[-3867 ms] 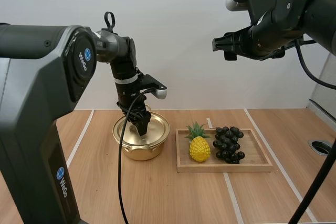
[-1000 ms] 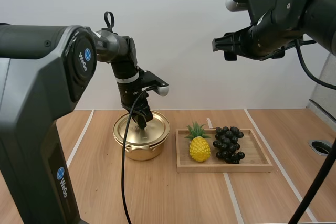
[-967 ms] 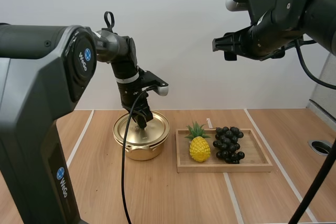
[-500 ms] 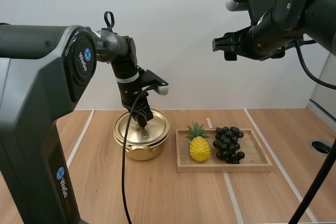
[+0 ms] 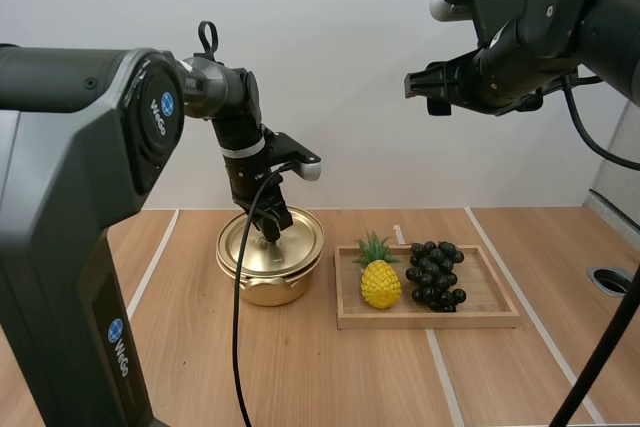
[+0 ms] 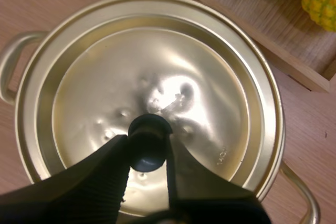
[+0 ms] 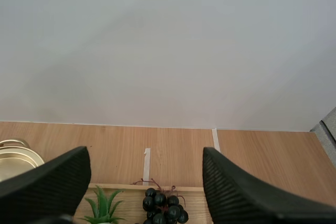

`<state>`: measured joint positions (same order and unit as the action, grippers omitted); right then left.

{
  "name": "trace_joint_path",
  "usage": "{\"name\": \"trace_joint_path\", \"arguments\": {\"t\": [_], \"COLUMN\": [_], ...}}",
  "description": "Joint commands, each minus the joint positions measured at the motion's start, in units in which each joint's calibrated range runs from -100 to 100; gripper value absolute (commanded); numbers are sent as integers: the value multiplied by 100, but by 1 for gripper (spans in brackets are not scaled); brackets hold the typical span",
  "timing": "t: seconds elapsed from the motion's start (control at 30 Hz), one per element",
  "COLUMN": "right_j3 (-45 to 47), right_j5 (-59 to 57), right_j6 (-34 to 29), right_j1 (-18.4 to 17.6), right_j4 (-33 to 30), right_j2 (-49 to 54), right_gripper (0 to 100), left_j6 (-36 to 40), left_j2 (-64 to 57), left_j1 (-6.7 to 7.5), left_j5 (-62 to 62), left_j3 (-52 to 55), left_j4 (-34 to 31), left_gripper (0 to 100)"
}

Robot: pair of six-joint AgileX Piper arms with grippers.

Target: Open the pot, put the pineapple inside, and close it

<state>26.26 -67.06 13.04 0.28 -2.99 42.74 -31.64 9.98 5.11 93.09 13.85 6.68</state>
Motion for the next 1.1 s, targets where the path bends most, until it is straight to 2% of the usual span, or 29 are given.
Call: {"name": "trace_joint_path", "arguments": {"t": [0.0,0.33,0.53,0.8,1.07], "right_j3": [22,22,22,22,22], "right_j5": [33,33,33,33,-17], "right_j6": [35,35,35,35,35], "right_j1": [19,19,19,19,19], "right_j4": [-32,-32,-32,-32,-32], "right_j2": [37,37,37,37,37], "right_gripper": [100,100,100,100,100], "left_j6": [60,99,99,109,440], "left_j2": [-218,-706,-937,-1419,-1955], "left_j1": [3,3,3,3,3], "left_j5": [-219,-120,667,691,-389], "left_j3": [-59,-473,-930,-1556,-2038], "left_j4": [-9,-9,-9,-9,-9], "left_gripper": [0,0,0,0,0]}}
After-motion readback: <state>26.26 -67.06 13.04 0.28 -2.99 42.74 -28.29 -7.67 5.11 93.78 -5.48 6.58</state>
